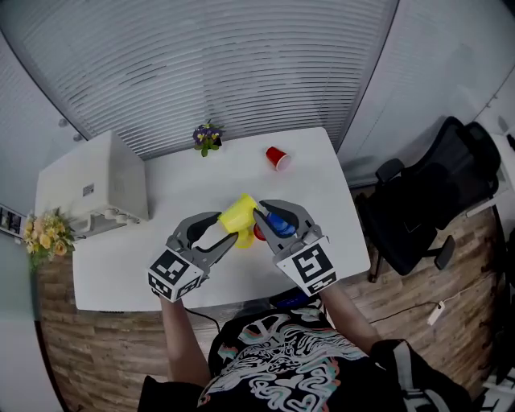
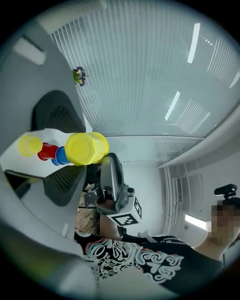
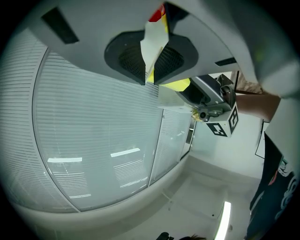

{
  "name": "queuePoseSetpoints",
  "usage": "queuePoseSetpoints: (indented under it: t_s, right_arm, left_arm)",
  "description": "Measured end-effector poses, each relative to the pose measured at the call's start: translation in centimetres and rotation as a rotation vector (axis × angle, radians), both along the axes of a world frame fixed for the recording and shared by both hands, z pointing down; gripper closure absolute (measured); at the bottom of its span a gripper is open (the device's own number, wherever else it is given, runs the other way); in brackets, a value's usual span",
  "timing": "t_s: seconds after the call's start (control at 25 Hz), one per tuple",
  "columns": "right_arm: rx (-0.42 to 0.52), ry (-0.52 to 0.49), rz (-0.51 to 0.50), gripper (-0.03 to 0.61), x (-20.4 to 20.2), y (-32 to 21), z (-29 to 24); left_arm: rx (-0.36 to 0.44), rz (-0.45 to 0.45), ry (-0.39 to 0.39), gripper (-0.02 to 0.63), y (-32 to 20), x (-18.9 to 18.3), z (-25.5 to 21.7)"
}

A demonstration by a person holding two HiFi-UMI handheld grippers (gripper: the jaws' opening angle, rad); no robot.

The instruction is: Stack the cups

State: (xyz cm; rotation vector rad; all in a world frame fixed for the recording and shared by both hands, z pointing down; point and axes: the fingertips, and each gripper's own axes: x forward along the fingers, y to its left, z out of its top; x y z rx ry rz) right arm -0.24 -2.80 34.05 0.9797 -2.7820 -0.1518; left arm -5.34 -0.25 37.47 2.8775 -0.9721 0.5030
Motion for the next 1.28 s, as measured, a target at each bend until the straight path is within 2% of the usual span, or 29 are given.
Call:
queuePoseSetpoints:
  t_s: [0.24, 0.72, 1.0, 1.28]
  right_arm:
    - [-0.018, 0.023, -0.005, 0.526, -0.5, 0.1, 0.7]
    - [-0.101, 0.084, -0.038, 0.537, -1.8, 0.6, 3.5]
    - [-0.129, 0.048, 0.000, 0.534, 0.4, 0.2, 3.6]
    - [-0.165, 0.009, 0.086, 0.534, 3.4, -0.6, 4.2]
  left_arm:
    - [0.057, -0.011, 0.110, 0.402, 0.0, -0.3, -2.9]
    - [0.071, -0.031, 0.119, 0.408, -0.4, -0.6, -3.3]
    - [0.013, -0.035, 0.060, 0.408, -0.8, -0.3, -0.8]
    - [-0.070, 0.002, -0.064, 0.408, -1.4, 0.6, 3.3]
